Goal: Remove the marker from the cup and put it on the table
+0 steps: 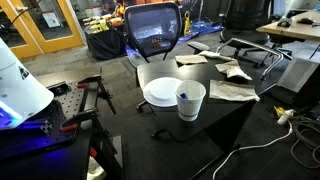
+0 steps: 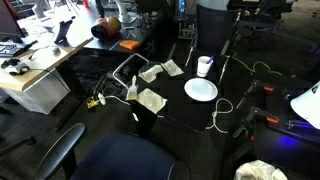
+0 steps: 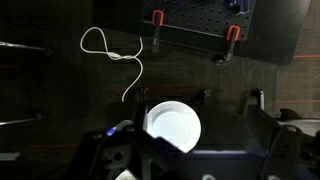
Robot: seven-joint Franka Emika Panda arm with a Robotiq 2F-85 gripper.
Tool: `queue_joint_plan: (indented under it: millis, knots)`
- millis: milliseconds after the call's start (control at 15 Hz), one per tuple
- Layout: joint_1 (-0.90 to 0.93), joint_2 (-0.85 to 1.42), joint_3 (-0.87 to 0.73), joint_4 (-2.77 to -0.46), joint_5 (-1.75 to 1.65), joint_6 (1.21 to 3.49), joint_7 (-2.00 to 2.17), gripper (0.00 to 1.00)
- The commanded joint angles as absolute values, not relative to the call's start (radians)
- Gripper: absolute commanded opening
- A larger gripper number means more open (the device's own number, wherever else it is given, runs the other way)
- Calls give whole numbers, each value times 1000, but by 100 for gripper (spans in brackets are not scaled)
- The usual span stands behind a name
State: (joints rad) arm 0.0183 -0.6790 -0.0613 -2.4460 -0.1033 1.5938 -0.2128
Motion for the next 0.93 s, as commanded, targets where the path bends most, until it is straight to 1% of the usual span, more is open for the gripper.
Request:
queue_joint_plan:
  millis: [0,400,867]
  knots:
    - [21,-678,-63,-2444,-104,1592,-211,100]
    - [34,-651,-67,-2425,-111,1616,-242,100]
    - [51,-456,-56,-2330,-166,1736,-336,100]
